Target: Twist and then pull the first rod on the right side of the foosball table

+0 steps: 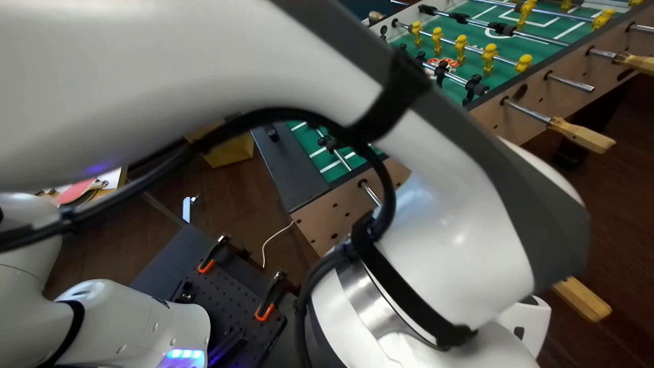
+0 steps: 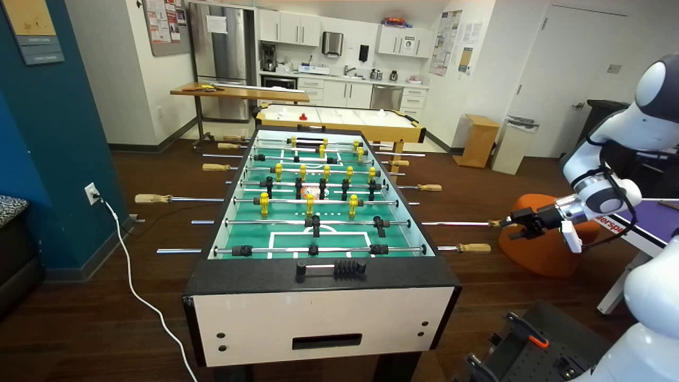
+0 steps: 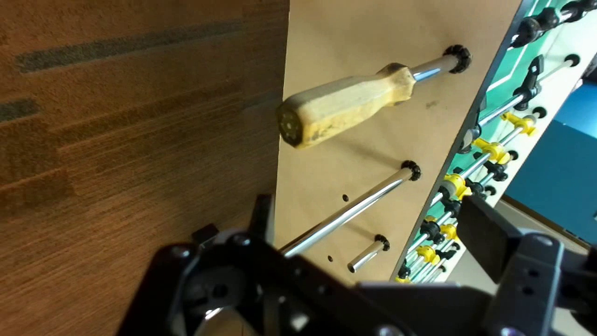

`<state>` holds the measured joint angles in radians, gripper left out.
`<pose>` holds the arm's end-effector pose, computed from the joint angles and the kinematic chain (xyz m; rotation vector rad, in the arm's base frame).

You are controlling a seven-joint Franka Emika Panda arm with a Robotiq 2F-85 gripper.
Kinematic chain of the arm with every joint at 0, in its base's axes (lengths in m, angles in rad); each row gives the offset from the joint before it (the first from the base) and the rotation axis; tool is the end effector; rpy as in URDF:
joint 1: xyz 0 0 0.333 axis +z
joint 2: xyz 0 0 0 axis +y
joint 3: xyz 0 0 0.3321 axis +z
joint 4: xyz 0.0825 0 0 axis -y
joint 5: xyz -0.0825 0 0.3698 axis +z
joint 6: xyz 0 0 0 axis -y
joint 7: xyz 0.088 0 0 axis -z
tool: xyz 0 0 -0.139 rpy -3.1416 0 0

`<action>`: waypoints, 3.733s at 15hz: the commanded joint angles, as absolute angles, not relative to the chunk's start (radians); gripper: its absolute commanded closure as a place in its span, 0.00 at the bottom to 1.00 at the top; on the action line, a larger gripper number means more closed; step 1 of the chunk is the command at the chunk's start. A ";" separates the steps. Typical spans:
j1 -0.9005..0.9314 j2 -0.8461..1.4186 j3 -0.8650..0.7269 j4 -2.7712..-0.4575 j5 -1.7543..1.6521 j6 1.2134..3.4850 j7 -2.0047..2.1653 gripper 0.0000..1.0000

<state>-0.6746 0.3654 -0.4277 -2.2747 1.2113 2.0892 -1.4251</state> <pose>0.2811 -0.4121 0.1944 -2.3634 0.7125 -0.7255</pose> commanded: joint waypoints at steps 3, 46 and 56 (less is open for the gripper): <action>-0.617 0.273 -0.436 -2.323 1.120 2.155 -1.256 0.00; -0.322 0.064 -0.325 -2.677 1.037 2.855 0.060 0.00; -0.282 0.188 -0.300 -2.568 1.016 2.901 0.248 0.00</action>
<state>-0.3084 0.1116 -0.3196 -2.6189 1.0379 2.8556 0.1350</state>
